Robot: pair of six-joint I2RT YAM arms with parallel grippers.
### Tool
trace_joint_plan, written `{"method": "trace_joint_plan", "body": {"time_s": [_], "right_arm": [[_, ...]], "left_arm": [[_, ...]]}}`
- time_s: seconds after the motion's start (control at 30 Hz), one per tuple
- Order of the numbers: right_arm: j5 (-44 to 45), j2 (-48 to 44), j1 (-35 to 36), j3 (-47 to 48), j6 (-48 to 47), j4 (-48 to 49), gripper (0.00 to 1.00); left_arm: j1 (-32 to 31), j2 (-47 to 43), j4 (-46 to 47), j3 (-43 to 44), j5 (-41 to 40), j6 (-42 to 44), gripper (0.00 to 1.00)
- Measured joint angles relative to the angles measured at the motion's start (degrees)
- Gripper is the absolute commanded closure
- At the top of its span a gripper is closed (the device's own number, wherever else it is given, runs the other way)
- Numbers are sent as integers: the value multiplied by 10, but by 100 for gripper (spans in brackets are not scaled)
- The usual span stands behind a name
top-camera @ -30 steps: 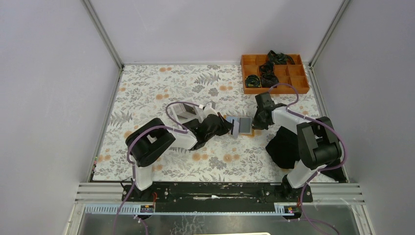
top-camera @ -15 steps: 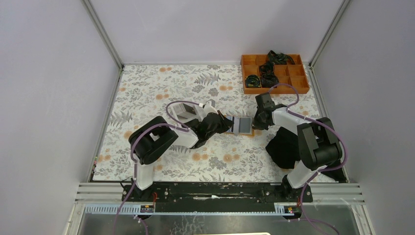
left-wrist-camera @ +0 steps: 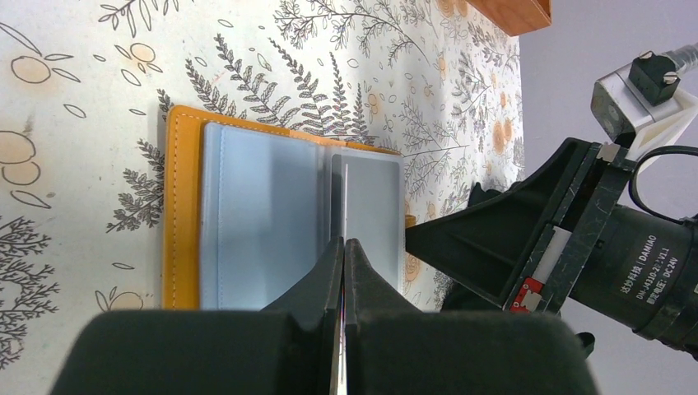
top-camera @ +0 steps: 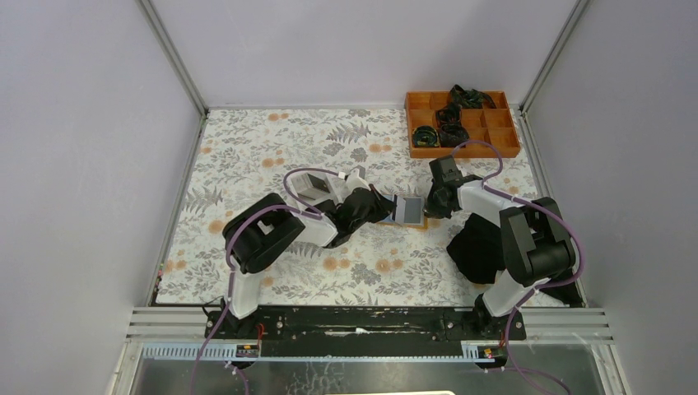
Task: Put the credit cards into the card holder
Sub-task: Adjust the card holder at the center of the board.
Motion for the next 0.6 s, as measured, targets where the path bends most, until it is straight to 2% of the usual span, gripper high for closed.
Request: {"method": "trace_joint_plan", "body": {"time_s": [0.6], "right_arm": [[0,6,1,8,-9,-7,100]], "left_arm": [[15,10,0,4,1,1,100]]}}
